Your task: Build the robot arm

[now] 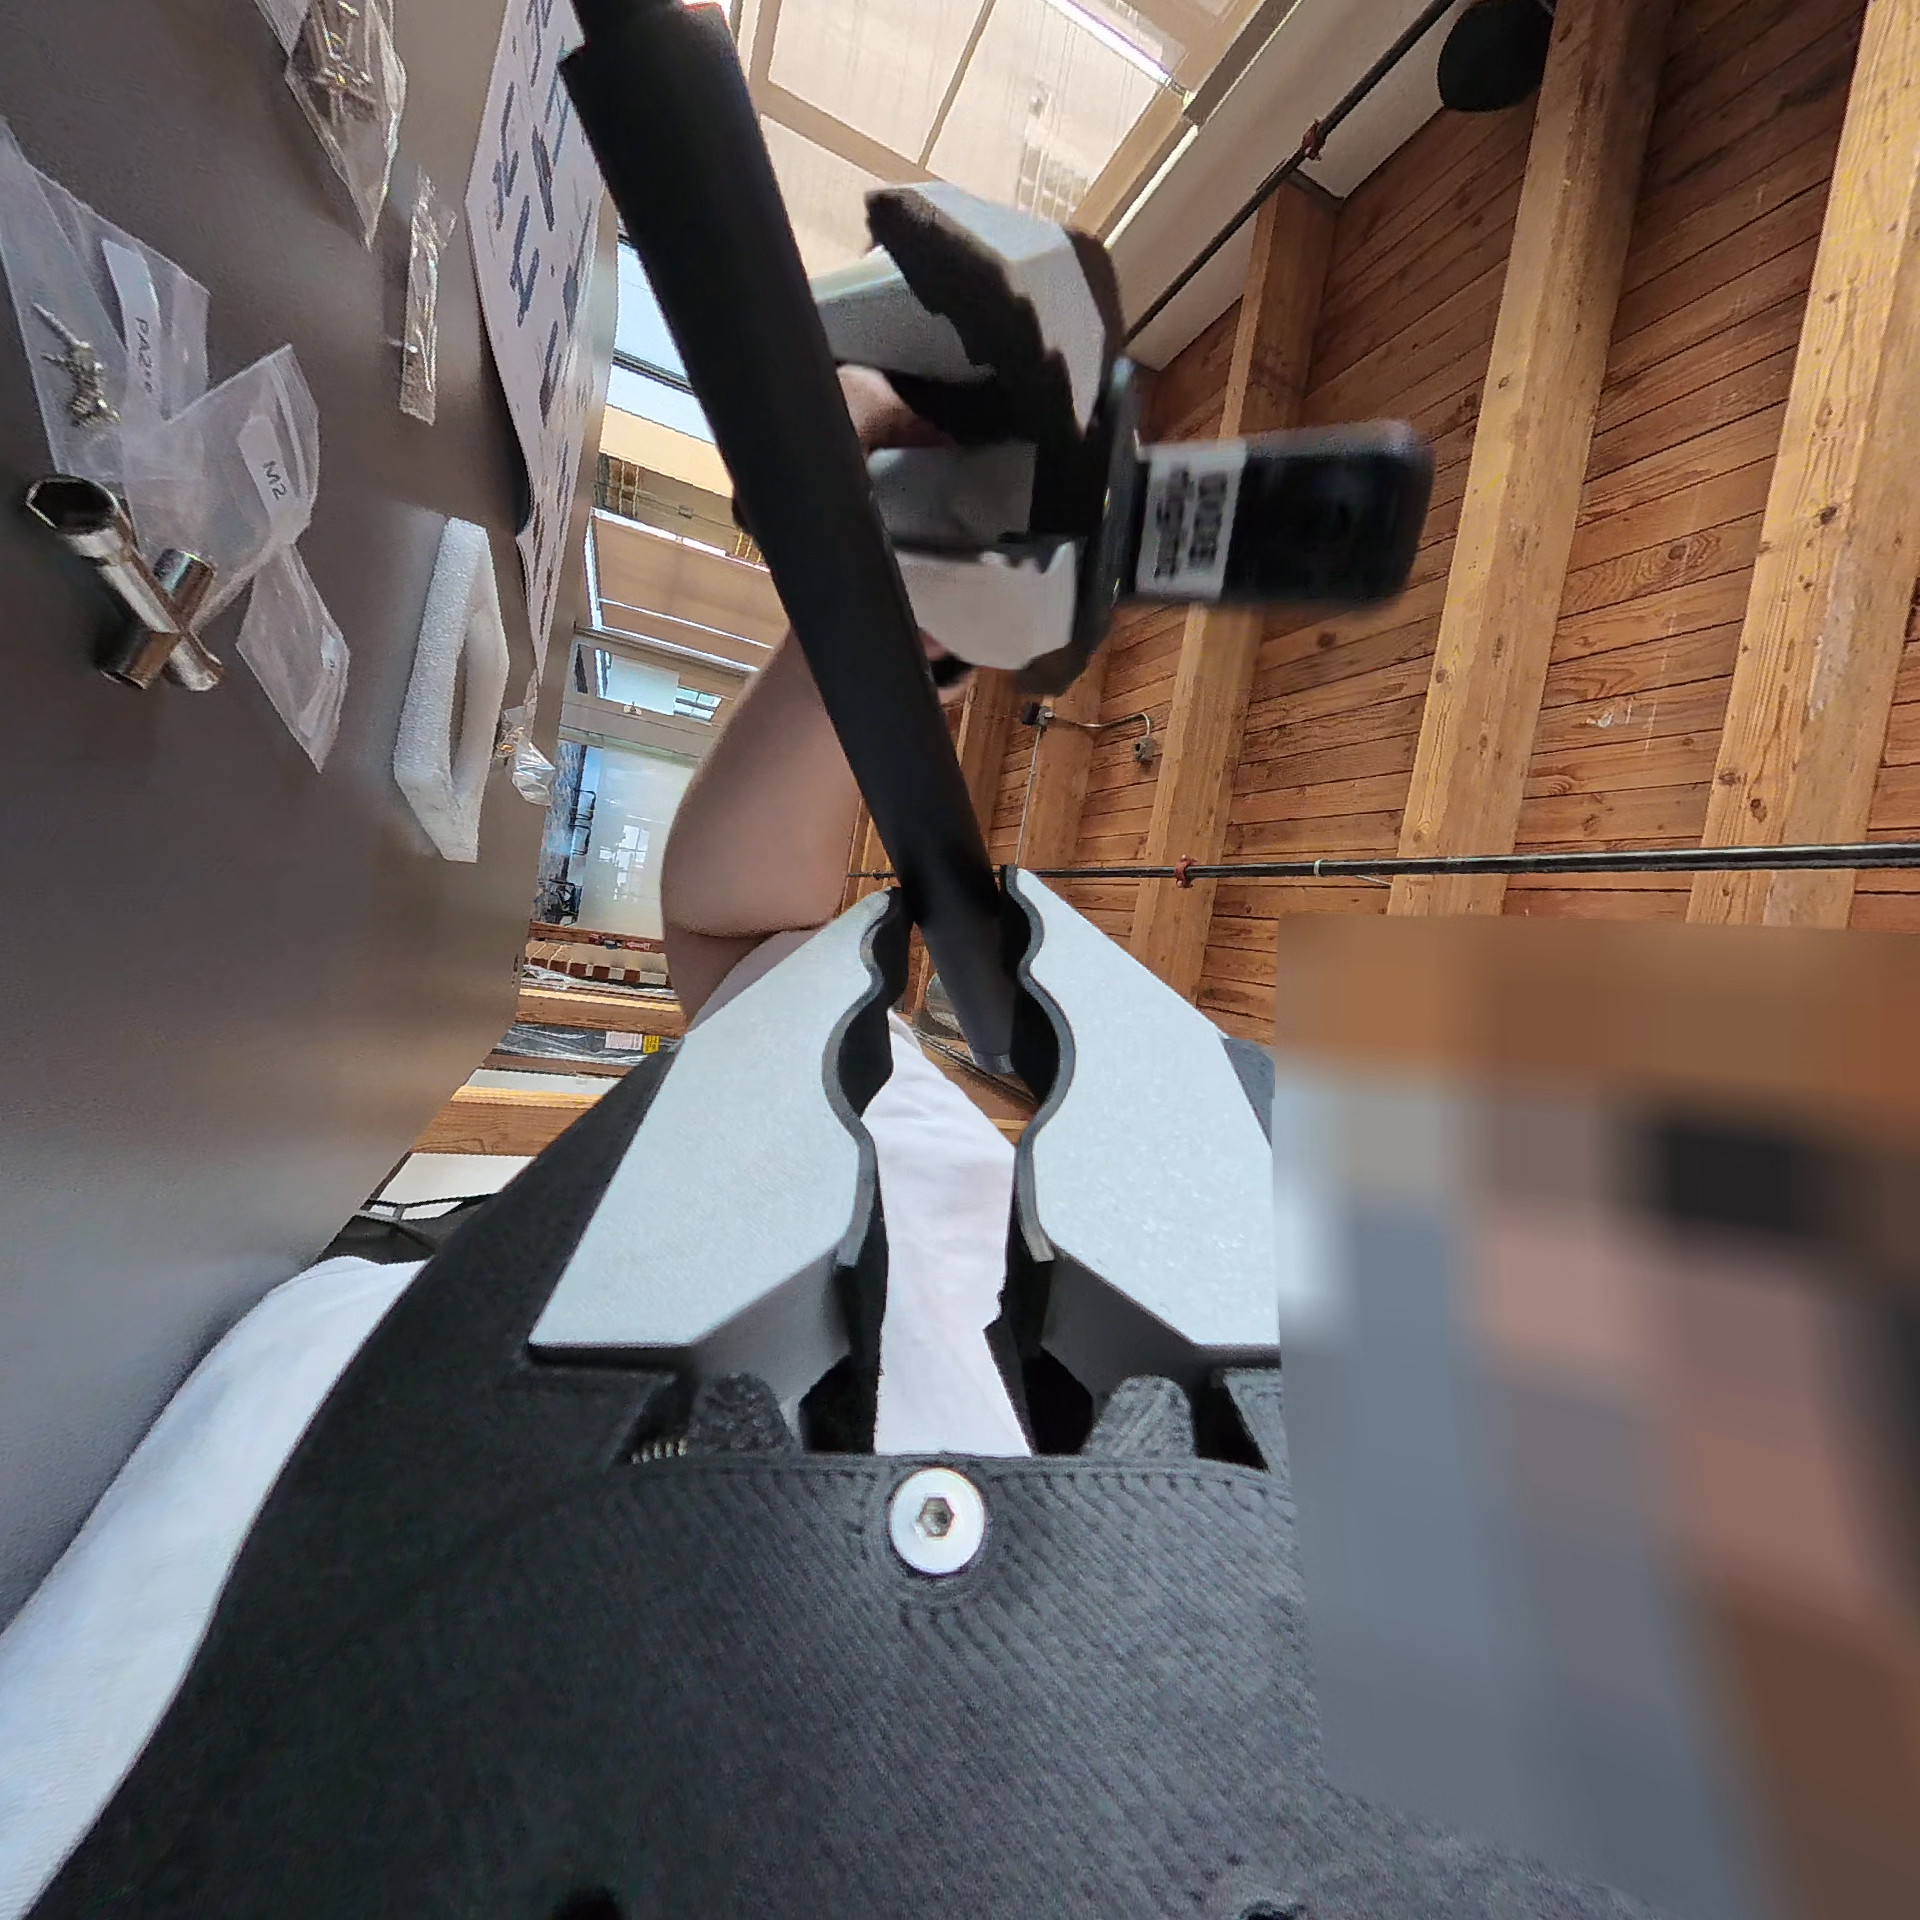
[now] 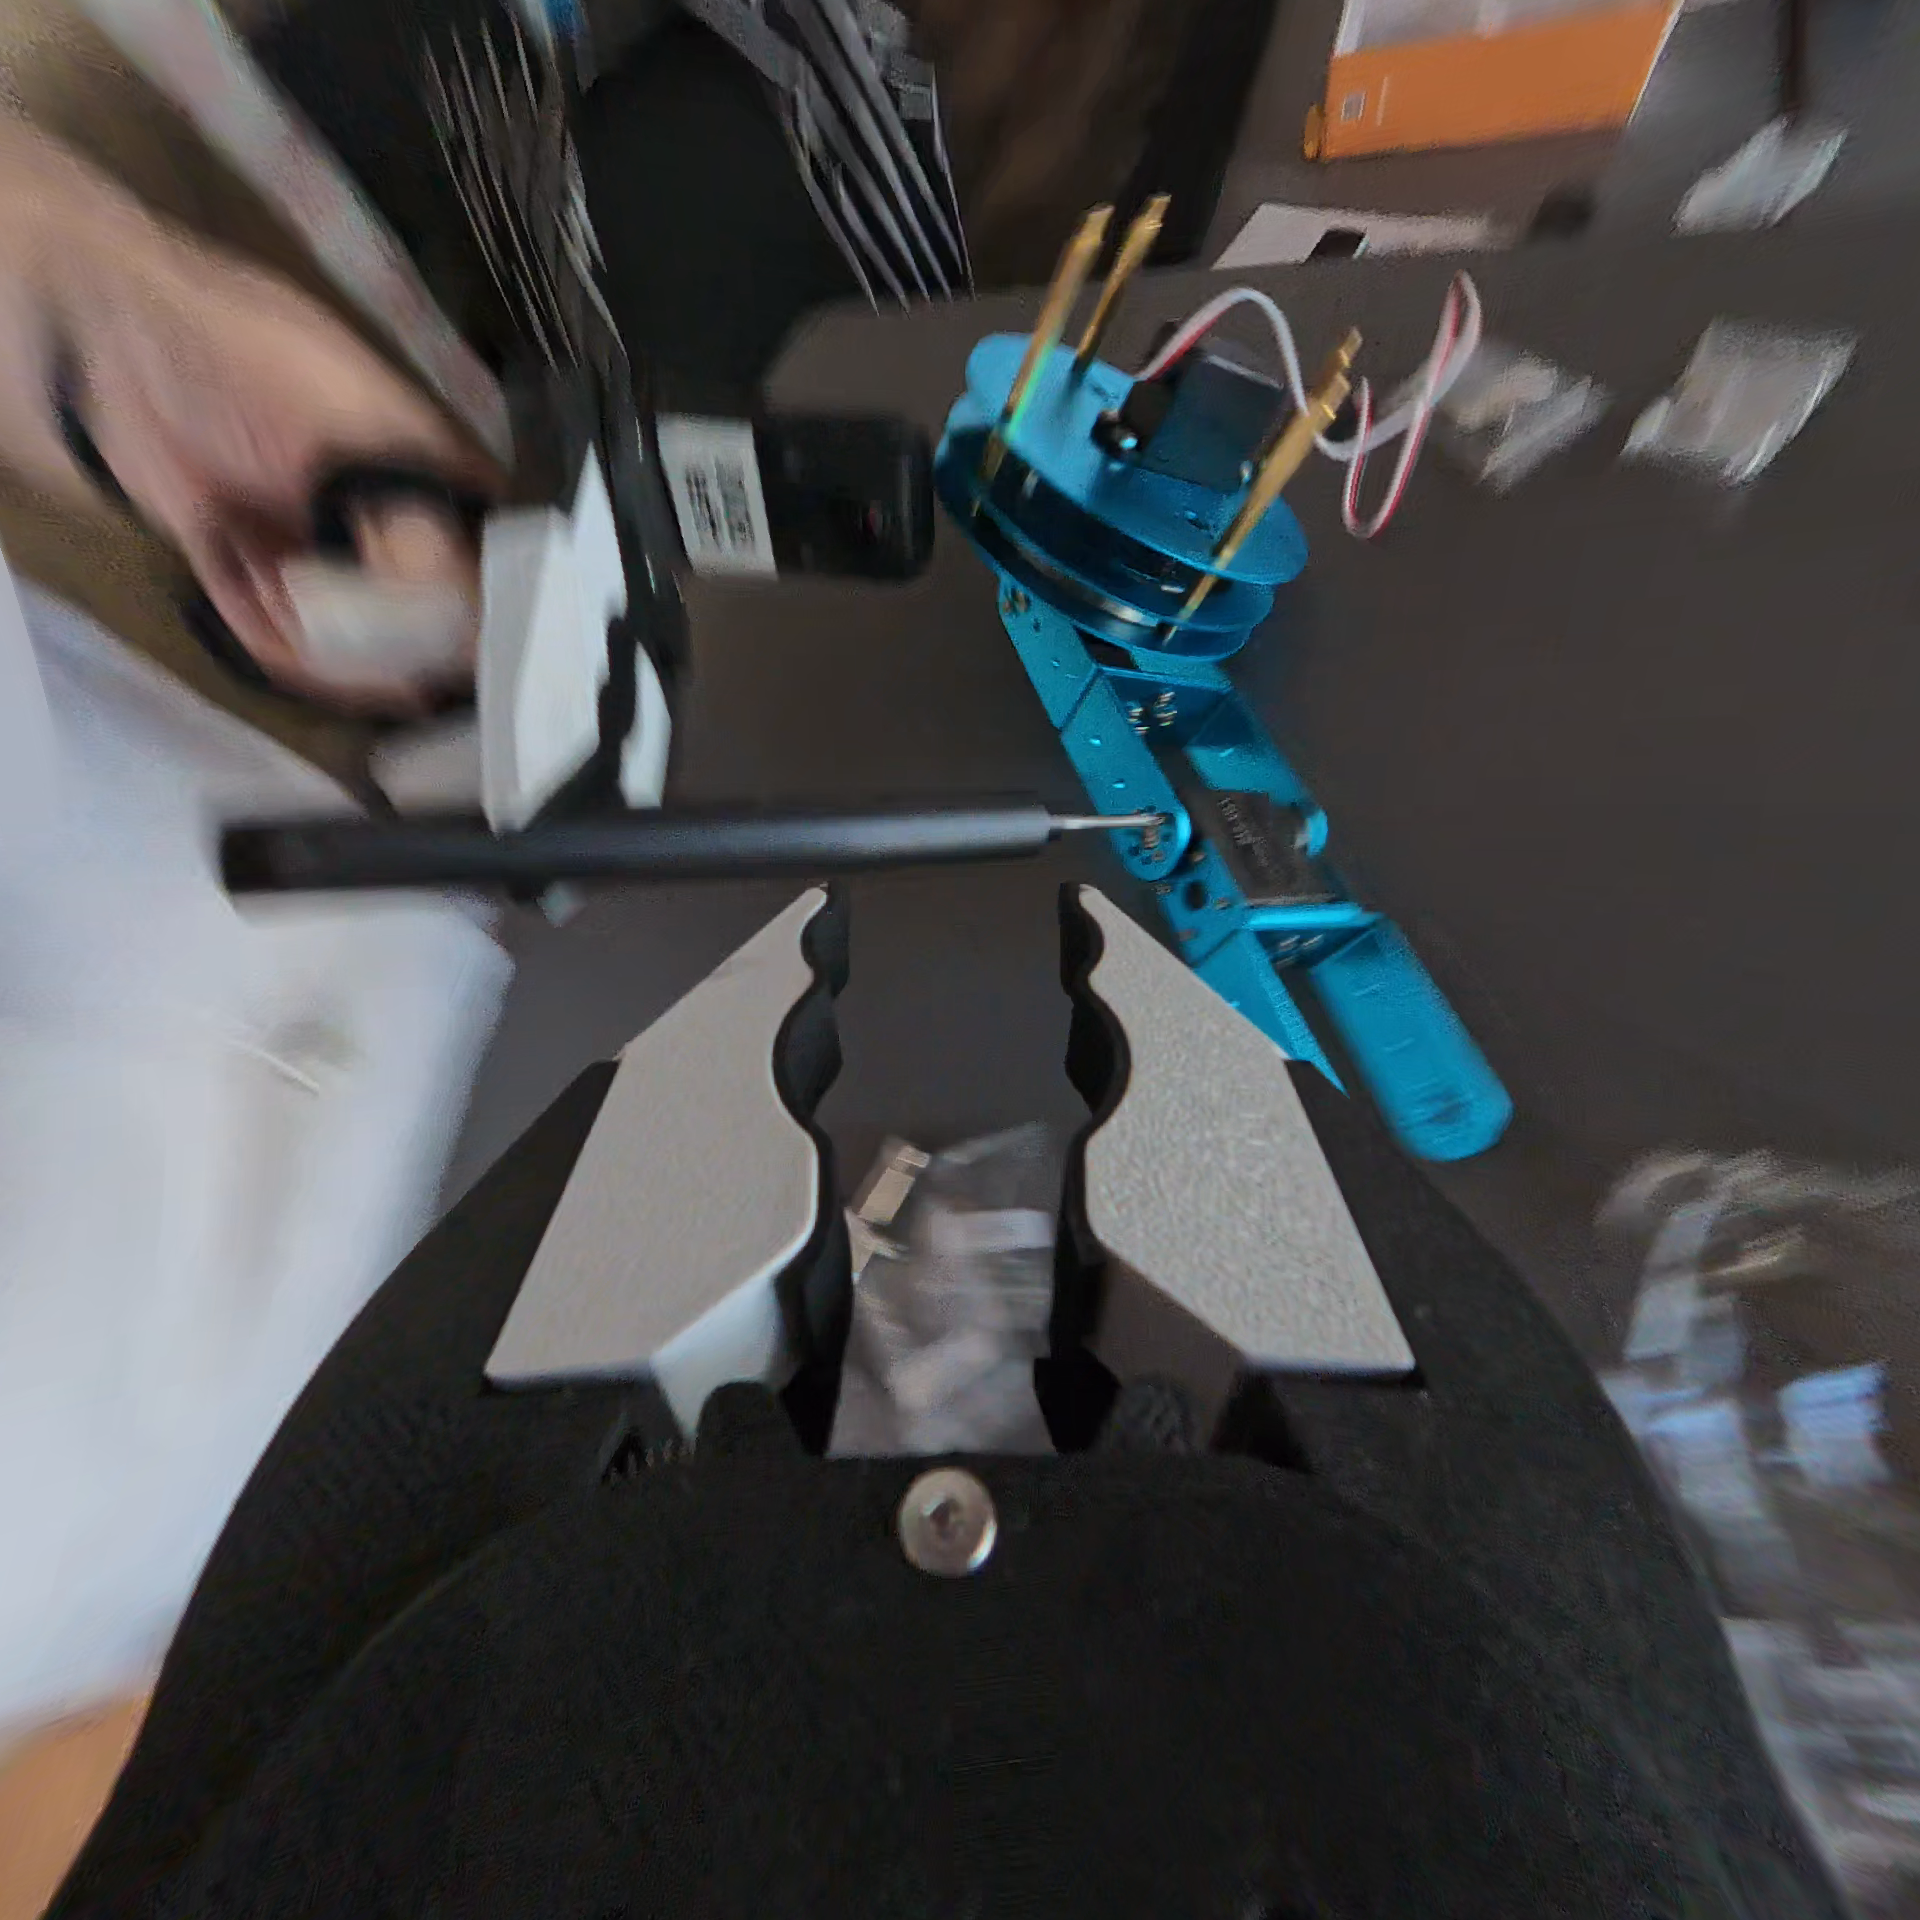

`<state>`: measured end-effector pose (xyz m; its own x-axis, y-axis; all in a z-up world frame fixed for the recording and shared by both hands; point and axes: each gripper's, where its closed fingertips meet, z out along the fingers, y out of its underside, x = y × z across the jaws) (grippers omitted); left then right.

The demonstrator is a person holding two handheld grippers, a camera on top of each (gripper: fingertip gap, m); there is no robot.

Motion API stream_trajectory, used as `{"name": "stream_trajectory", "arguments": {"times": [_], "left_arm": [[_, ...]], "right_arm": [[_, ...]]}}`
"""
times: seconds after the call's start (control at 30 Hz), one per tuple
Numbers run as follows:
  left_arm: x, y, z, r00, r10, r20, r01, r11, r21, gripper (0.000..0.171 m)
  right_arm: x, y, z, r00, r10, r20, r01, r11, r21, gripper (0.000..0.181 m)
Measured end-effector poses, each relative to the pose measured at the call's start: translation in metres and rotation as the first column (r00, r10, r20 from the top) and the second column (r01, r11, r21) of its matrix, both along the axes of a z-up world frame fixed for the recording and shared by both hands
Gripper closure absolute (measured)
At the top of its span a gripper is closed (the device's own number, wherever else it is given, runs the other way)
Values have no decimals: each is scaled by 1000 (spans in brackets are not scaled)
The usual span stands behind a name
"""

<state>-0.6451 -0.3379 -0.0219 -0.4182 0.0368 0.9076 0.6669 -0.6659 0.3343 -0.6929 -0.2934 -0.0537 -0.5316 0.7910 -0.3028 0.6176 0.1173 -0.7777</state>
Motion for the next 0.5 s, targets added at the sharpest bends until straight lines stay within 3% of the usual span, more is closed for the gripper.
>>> {"name": "stream_trajectory", "arguments": {"times": [0.03,0.1,0.17,0.23,0.27,0.37,0.43,0.5], "left_arm": [[0,0,-1,1000,-2,-3,2,1000,-2,155],[1,0,-1,1000,-5,-2,5,1000,-6,155],[1,-1,-1,1000,-8,-3,8,1000,-10,155],[1,-1,-2,1000,-11,-5,11,1000,-12,155],[1,-1,-2,1000,-12,-7,12,1000,-13,155],[1,-1,-2,1000,-12,-6,12,1000,-15,155],[1,0,-2,1000,-12,-8,12,1000,-16,155],[0,0,-2,1000,-12,-7,12,1000,-16,155]], "right_arm": [[-4,5,2,987,-100,123,121,978,-170,141],[-4,-1,6,934,-105,342,253,870,-424,136],[-3,-7,0,856,-86,509,380,773,-508,135],[-5,-15,-2,785,-64,617,496,661,-563,136],[-4,-20,-5,754,-45,655,527,636,-563,136],[-5,-30,-13,701,-39,712,585,603,-542,137],[-11,-28,-11,685,-31,728,615,561,-554,146],[-12,-25,-16,669,-40,742,622,577,-529,160]]}}
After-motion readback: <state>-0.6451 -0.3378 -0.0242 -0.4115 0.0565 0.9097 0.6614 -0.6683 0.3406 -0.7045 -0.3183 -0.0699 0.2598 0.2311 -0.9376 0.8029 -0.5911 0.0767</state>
